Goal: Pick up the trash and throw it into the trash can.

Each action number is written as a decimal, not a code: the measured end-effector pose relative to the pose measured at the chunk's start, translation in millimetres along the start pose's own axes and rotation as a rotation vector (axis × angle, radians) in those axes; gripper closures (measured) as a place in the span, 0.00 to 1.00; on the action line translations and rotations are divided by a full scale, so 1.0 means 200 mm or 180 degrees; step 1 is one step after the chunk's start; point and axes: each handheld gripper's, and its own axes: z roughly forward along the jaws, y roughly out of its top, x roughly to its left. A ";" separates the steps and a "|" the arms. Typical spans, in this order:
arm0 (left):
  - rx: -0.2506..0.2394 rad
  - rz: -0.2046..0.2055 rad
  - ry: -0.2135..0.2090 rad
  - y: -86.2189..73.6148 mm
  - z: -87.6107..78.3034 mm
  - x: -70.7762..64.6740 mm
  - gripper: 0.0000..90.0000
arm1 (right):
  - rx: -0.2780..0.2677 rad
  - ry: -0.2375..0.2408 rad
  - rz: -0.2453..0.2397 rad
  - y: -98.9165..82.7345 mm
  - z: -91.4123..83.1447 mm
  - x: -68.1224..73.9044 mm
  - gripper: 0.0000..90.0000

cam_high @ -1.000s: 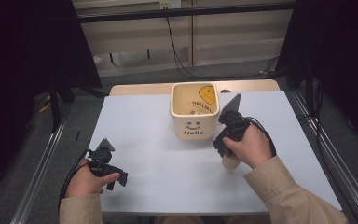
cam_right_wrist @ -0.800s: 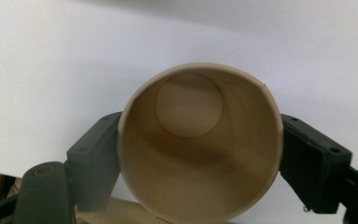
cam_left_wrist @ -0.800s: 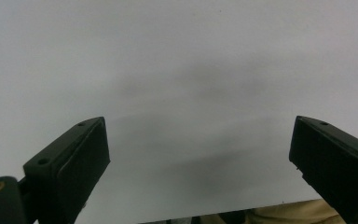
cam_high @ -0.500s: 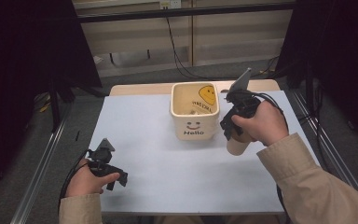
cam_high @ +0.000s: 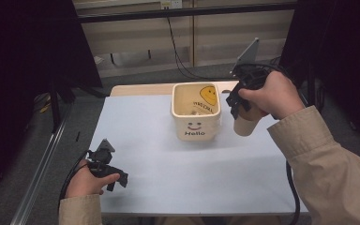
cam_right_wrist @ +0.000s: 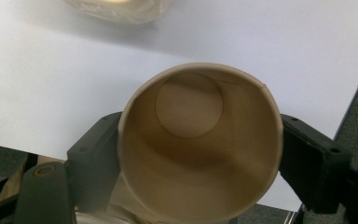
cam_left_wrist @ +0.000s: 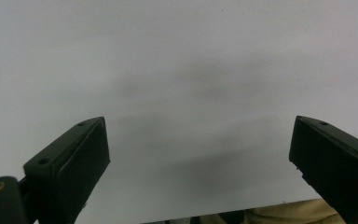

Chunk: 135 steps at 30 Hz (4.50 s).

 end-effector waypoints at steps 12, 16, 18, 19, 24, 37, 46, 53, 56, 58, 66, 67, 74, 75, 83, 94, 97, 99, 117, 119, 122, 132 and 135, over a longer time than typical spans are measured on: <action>0.0032 0.0037 -0.0033 0.00 0.00 0.00 0.05 | -0.0049 -0.0090 0.0030 0.08 -0.21 -0.03 0.23; 0.0026 0.0030 -0.0037 0.00 0.00 0.01 0.05 | -0.0098 -0.0066 0.0081 0.12 -0.28 -0.05 0.23; 0.0043 0.0027 -0.0038 0.00 0.00 0.01 0.05 | -0.0120 -0.0066 0.0074 0.13 -0.30 -0.05 0.23; 0.0043 0.0027 -0.0038 0.00 0.00 0.01 0.05 | -0.0120 -0.0066 0.0074 0.13 -0.30 -0.05 0.23; 0.0031 0.0002 -0.0039 0.00 0.01 0.01 0.05 | -0.0098 -0.0129 0.0094 0.16 -0.35 -0.06 0.23; 0.0031 0.0007 -0.0061 0.01 0.01 0.01 0.05 | -0.0078 -0.0158 0.0120 0.28 -0.33 -0.02 0.24; 0.0041 0.0005 -0.0090 0.01 0.02 0.02 0.05 | -0.0167 -0.0113 -0.0028 0.43 -0.37 0.19 0.23; 0.0033 0.0020 -0.0069 0.01 0.02 0.03 0.05 | -0.0219 -0.0062 -0.0110 0.53 -0.36 0.31 0.23; -0.0001 -0.0007 -0.0082 0.00 0.02 0.04 0.05 | -0.0196 -0.0102 -0.0146 0.55 -0.36 0.34 0.23; -0.0002 0.0002 -0.0070 0.00 0.01 0.04 0.05 | -0.0199 -0.0070 -0.0153 0.56 -0.35 0.36 0.23; 0.0019 0.0017 -0.0074 0.00 0.01 0.04 0.05 | -0.0214 -0.0124 -0.0172 0.60 -0.29 0.36 0.23; 0.0019 0.0017 -0.0074 0.00 0.01 0.04 0.05 | -0.0216 -0.0118 -0.0149 0.60 -0.28 0.36 0.23; 0.0000 0.0020 -0.0082 0.00 0.01 0.04 0.05 | -0.0109 -0.0053 -0.0198 0.63 -0.14 0.38 0.23; 0.0000 0.0020 -0.0082 0.00 0.01 0.04 0.05 | -0.0094 -0.0049 -0.0191 0.63 -0.13 0.38 0.23; -0.0019 0.0002 -0.0096 0.00 0.00 0.04 0.05 | -0.0022 -0.0020 -0.0209 0.66 0.01 0.39 0.23; -0.0022 0.0015 -0.0068 0.01 0.01 0.03 0.05 | -0.0037 -0.0019 -0.0171 0.66 0.09 0.37 0.21; -0.0014 0.0030 -0.0070 0.01 0.01 0.03 0.05 | -0.0040 -0.0019 -0.0140 0.66 0.09 0.37 0.19; -0.0014 0.0031 -0.0062 0.01 0.00 0.03 0.05 | -0.0111 0.0031 -0.0141 0.66 0.08 0.36 0.14; -0.0020 0.0057 -0.0083 0.00 0.00 0.03 0.05 | -0.0113 -0.0028 -0.0144 0.63 -0.01 0.33 0.12; -0.0026 0.0055 -0.0079 0.00 0.00 0.03 0.05 | -0.0133 -0.0057 -0.0134 0.63 -0.06 0.32 0.12; -0.0019 0.0063 -0.0089 0.01 0.00 0.03 0.05 | -0.0183 -0.0055 -0.0132 0.62 -0.11 0.31 0.12; -0.0017 0.0080 -0.0060 0.01 0.00 0.02 0.05 | -0.0295 -0.0070 -0.0074 0.60 -0.27 0.28 0.10; -0.0038 0.0094 -0.0045 0.00 0.00 0.03 0.05 | -0.0277 -0.0076 -0.0114 0.59 -0.27 0.28 0.10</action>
